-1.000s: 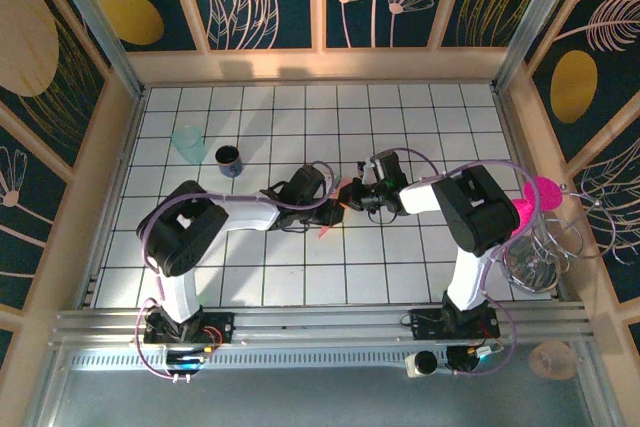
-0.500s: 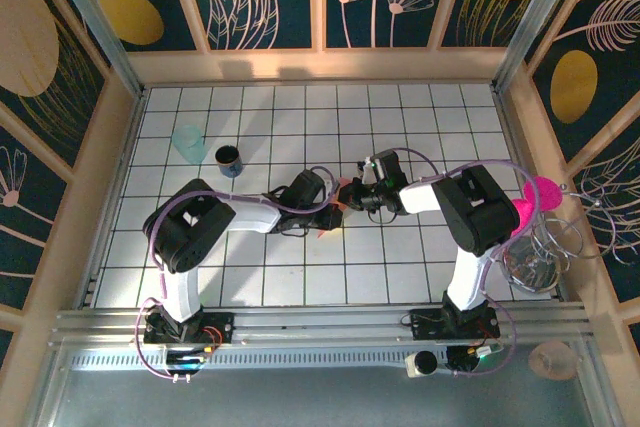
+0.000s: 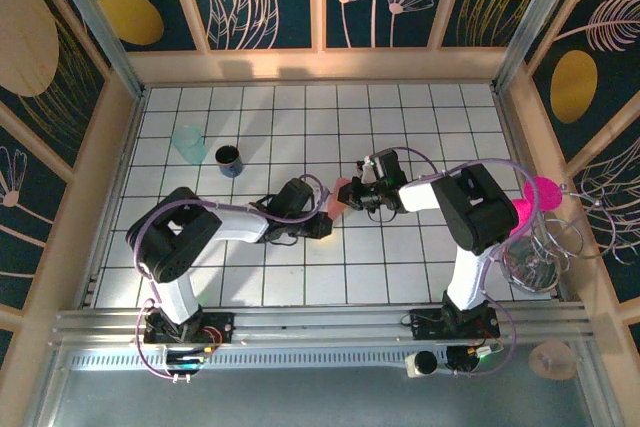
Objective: Fold a paper plane with a square sheet of paper (pick it up from the middle)
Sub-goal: Fold the wing for the fifth time at the center of the table.
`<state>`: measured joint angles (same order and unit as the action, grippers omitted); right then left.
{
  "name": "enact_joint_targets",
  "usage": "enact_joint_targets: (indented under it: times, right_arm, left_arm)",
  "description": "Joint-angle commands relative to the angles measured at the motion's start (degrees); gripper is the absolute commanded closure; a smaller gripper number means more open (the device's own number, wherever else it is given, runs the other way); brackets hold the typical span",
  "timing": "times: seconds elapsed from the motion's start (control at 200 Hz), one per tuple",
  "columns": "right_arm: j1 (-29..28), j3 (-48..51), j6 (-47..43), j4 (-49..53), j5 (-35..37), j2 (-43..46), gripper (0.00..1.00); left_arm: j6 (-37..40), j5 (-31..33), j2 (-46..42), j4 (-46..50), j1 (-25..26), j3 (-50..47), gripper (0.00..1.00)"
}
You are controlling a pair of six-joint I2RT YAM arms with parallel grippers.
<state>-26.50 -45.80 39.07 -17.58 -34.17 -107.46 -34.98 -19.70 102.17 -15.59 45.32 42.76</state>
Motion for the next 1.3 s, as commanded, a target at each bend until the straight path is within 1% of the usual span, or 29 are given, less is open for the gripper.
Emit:
enact_joint_targets:
  times: [0.0, 0.18, 0.195, 0.265, 0.39, 0.536, 0.636, 0.736, 0.836, 0.886, 0.981, 1.091, 1.211, 1.231, 1.296]
  right_arm:
    - [1.28, 2.21, -2.59, 10.34, 10.97, -5.66, 1.0]
    - [1.28, 2.19, -2.51, 10.28, 10.71, -5.56, 1.0]
    - [1.23, 2.08, -2.45, 10.21, 10.64, -5.49, 1.0]
    - [1.19, 1.97, -2.41, 10.24, 10.62, -5.49, 1.0]
    - [1.08, 1.86, -2.33, 10.38, 10.62, -5.34, 1.0]
    - [0.49, 2.1, -1.45, 9.91, 10.12, -4.52, 1.0]
    - [-0.84, 2.47, 0.21, 9.32, 9.83, -2.95, 1.0]
    - [-2.89, 2.99, 2.65, 7.96, 9.31, -1.1, 1.0]
    - [-4.52, 2.48, 4.39, 7.26, 8.96, 0.02, 1.0]
    - [-5.05, 2.13, 4.78, 7.07, 8.87, 0.43, 1.0]
    - [-5.75, 1.78, 5.09, 6.64, 8.21, 0.88, 1.0]
    - [-5.75, 1.42, 4.59, 6.59, 7.33, 1.14, 1.0]
    - [-5.75, 1.51, 4.01, 6.51, 6.93, 1.59, 1.0]
    - [-5.71, 1.5, 3.92, 6.51, 6.93, 1.64, 1.0]
    - [-5.67, 1.57, 3.65, 6.37, 6.84, 1.78, 1.0]
  left_arm:
    - [-0.94, -1.66, -1.11, 10.86, 0.1, -3.83, 1.0]
    - [-2.05, -0.79, -3.63, 13.17, 0.12, -6.82, 1.0]
    - [-2.17, -0.66, -5.19, 13.42, 0.07, -7.08, 1.0]
    - [-2.36, -0.29, -6.35, 15.07, 0.11, -7.76, 1.0]
    - [-1.59, 2.46, -8.3, 19.61, 0.05, -7.33, 1.0]
    - [-1.49, 5.92, -12.11, 21.26, 0.11, -4.82, 1.0]
    - [-2.35, 8.53, -14.96, 19.29, 0.11, -3.16, 1.0]
    - [-5.82, 9.03, -16.65, 11.59, 0.05, -3.81, 1.0]
    - [-11.23, 5.37, -13.63, 1.05, 0.04, -5.12, 1.0]
    - [-12.47, 3.92, -11.11, -0.86, 0.09, -4.2, 1.0]
    - [-13.76, 3.14, -7.56, -3.1, 0.05, -2.89, 1.0]
    - [-12.99, 5.1, -5.07, -1.1, 0.04, -0.74, 1.0]
    - [-12.31, 6.68, -4.3, -0.59, 0.1, 1.09, 1.0]
    - [-12.02, 6.96, -2.69, -0.37, 0.05, 1.53, 1.0]
    - [-11.16, 7.79, -1.87, 0.55, 0.05, 2.89, 1.0]
